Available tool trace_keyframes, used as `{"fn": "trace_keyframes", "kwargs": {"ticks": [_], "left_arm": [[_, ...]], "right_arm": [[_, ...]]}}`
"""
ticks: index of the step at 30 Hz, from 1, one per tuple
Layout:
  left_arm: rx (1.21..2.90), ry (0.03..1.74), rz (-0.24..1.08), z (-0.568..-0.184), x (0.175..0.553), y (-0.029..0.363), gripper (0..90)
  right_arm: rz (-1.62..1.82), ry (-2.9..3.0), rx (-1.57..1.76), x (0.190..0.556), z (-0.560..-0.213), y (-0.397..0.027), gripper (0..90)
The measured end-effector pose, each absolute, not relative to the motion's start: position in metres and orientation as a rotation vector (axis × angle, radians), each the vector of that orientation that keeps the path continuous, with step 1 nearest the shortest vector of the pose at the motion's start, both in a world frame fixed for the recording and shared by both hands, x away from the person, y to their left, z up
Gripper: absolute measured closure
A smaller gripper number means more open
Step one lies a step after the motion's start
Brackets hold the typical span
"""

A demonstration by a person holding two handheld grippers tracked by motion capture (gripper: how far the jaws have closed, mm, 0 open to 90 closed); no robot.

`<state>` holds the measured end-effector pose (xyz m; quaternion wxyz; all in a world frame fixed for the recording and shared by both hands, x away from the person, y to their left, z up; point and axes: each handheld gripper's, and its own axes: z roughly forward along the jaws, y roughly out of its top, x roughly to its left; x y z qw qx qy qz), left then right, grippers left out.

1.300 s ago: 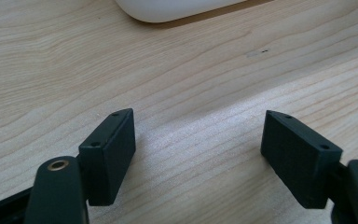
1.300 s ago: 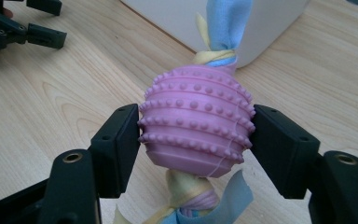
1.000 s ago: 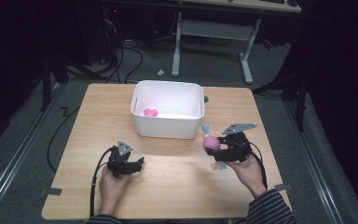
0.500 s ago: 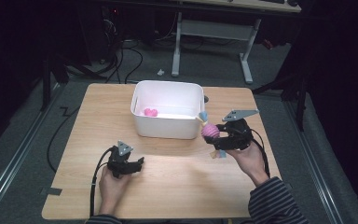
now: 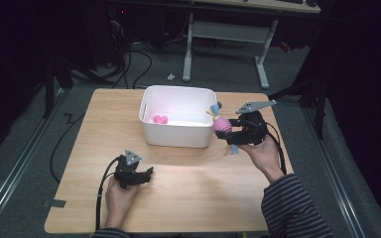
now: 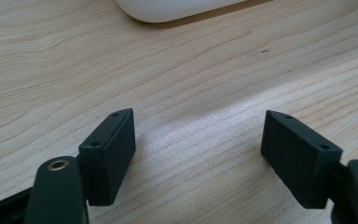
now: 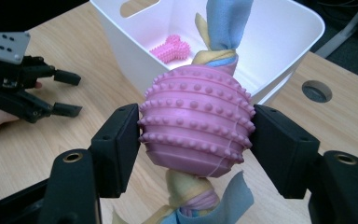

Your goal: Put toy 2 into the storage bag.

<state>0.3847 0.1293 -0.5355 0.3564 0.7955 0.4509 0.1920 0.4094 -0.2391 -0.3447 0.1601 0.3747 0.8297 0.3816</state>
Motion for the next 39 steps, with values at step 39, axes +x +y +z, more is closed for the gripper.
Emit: {"fn": "trace_keyframes", "kwargs": {"ticks": [39], "left_arm": [[2.054, 1.165, 0.495, -0.536, 0.385, 0.129, 26.4]], "right_arm": [[1.045, 2.426, 1.058, 0.474, -0.330, -0.194, 34.9]]}}
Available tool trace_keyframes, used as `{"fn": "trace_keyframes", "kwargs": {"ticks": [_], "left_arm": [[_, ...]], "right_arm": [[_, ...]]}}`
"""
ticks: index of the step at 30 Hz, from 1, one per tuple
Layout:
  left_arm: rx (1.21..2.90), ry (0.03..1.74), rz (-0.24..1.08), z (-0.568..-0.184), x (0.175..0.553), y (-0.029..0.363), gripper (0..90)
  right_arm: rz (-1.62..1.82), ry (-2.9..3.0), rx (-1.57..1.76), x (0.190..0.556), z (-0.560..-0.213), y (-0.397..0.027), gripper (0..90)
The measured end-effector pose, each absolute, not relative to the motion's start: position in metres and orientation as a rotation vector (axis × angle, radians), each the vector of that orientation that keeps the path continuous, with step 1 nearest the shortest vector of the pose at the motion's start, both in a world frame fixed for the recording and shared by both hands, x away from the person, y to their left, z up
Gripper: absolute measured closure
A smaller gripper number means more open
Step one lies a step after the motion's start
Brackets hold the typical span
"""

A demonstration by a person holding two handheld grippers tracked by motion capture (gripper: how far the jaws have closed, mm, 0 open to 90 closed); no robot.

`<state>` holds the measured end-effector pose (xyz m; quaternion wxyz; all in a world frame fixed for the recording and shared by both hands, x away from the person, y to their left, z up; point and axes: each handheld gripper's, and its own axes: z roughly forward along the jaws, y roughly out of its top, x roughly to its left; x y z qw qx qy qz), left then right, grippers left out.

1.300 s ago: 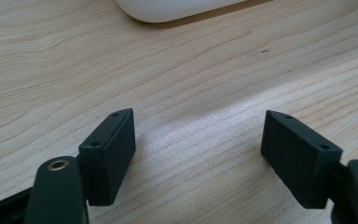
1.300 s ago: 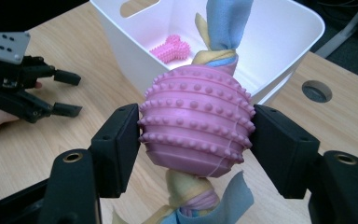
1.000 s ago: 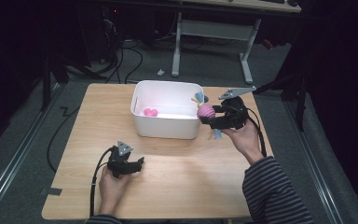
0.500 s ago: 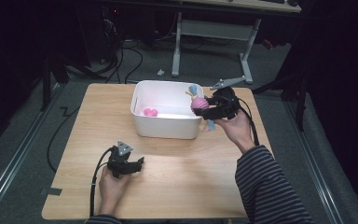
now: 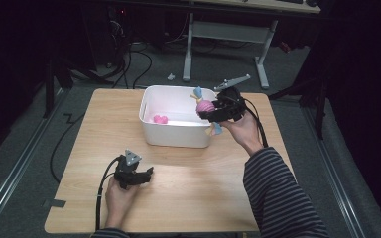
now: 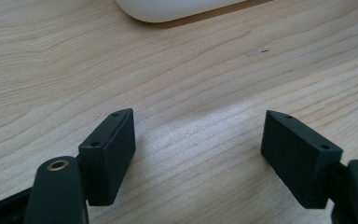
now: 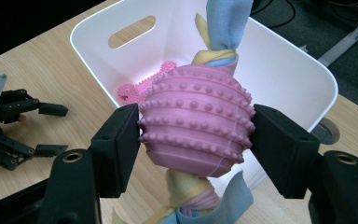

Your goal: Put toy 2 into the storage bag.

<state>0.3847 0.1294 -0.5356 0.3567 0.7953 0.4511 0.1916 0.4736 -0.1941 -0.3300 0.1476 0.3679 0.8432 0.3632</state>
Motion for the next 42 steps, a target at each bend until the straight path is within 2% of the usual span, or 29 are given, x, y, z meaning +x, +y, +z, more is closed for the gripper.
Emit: {"fn": "trace_keyframes", "kwargs": {"ticks": [15, 42], "left_arm": [[2.056, 1.164, 0.496, -0.536, 0.385, 0.129, 26.4], [2.057, 1.163, 0.495, -0.535, 0.385, 0.129, 26.3]], "right_arm": [[1.016, 2.459, 1.024, 0.491, -0.330, -0.179, 34.8], [0.909, 2.605, 0.970, 0.511, -0.365, -0.141, 34.0]]}}
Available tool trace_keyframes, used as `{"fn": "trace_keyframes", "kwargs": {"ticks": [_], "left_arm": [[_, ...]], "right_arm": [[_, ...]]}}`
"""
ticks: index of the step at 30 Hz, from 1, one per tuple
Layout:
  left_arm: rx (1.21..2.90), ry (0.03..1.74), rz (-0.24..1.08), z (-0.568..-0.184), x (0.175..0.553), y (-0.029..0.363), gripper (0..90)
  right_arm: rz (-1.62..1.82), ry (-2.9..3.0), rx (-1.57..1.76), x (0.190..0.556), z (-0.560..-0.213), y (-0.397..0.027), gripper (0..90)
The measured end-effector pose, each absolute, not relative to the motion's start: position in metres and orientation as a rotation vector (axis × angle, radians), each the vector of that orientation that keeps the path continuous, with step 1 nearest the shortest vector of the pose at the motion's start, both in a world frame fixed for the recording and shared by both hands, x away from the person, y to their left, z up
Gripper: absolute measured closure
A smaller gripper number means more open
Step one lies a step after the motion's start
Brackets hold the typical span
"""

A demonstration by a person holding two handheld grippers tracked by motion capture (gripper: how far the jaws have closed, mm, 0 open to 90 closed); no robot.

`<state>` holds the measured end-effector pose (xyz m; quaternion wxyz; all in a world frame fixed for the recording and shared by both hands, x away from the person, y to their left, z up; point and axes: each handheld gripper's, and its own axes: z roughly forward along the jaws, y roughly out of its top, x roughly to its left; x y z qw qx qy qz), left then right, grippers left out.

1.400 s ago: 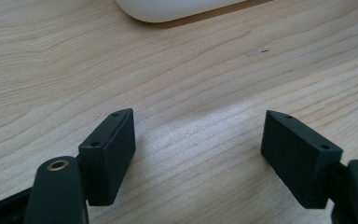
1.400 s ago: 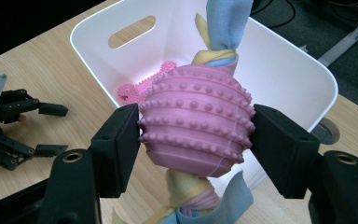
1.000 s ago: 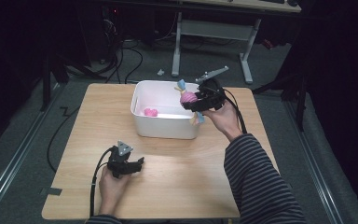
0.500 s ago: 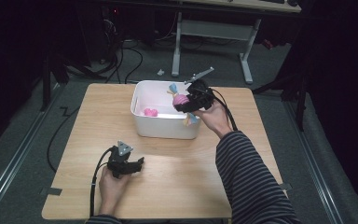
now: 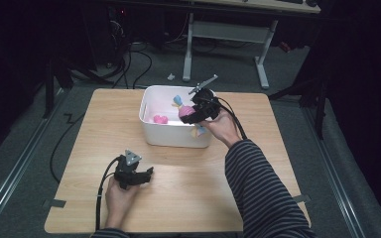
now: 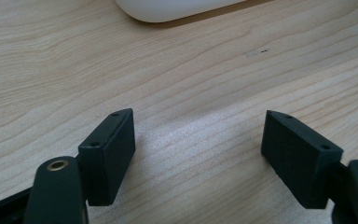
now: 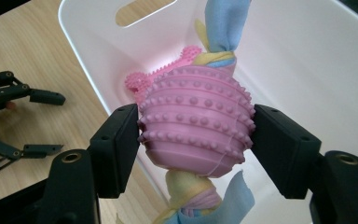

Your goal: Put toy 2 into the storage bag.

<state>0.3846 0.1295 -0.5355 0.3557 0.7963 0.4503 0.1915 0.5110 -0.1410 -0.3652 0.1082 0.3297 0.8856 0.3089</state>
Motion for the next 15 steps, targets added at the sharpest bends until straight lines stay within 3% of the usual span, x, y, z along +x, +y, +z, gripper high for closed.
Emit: {"fn": "trace_keyframes", "kwargs": {"ticks": [7, 15], "left_arm": [[2.060, 1.161, 0.494, -0.535, 0.385, 0.130, 26.3], [2.056, 1.163, 0.497, -0.536, 0.384, 0.129, 26.2]], "right_arm": [[0.945, 2.600, 0.962, 0.506, -0.363, -0.142, 28.2], [1.055, 2.503, 0.988, 0.482, -0.358, -0.172, 32.0]]}}
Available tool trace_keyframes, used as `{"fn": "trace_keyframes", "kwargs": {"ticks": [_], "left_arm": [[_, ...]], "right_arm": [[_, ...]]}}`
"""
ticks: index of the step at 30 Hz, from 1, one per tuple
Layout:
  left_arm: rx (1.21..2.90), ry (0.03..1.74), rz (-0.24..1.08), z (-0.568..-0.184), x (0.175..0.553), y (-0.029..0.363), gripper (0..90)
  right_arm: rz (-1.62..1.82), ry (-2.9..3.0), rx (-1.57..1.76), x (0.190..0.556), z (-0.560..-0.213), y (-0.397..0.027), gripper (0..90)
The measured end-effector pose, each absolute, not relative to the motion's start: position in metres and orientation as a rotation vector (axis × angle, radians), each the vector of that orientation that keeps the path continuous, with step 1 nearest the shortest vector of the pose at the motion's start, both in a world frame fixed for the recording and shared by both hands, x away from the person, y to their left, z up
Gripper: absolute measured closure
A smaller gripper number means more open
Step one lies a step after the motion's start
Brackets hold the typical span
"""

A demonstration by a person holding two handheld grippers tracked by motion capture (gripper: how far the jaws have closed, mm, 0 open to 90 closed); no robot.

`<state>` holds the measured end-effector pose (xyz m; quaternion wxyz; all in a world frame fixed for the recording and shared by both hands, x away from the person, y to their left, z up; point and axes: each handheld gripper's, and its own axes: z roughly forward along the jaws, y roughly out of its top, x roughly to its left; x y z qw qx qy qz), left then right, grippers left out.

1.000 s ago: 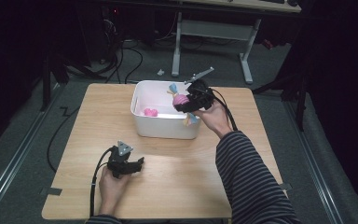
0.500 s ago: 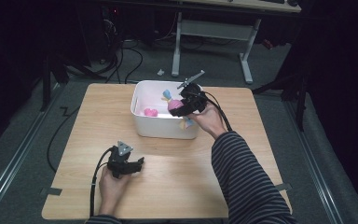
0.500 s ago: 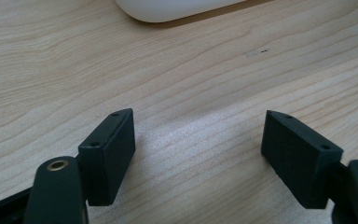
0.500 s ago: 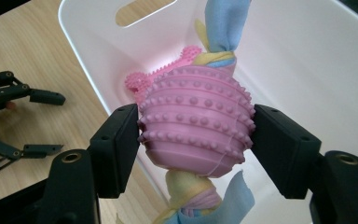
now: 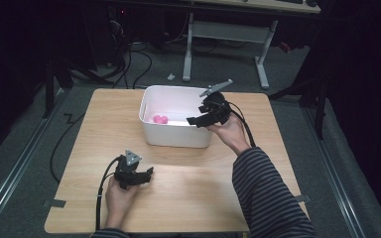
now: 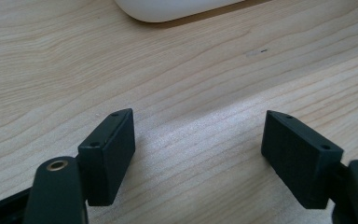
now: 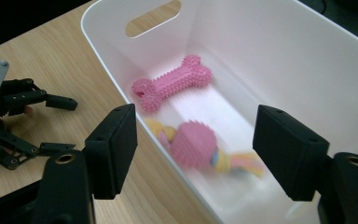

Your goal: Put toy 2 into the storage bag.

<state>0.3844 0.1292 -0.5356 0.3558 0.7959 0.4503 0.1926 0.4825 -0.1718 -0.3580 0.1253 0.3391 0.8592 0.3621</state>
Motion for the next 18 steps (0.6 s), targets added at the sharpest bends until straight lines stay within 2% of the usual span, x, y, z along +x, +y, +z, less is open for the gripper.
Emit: {"fn": "trace_keyframes", "kwargs": {"ticks": [6, 18], "left_arm": [[2.053, 1.164, 0.498, -0.536, 0.384, 0.129, 26.1], [2.054, 1.164, 0.499, -0.536, 0.384, 0.129, 26.2]], "right_arm": [[1.118, 2.400, 1.030, 0.450, -0.362, -0.210, 35.3], [1.153, 2.313, 1.077, 0.413, -0.370, -0.249, 36.2]]}}
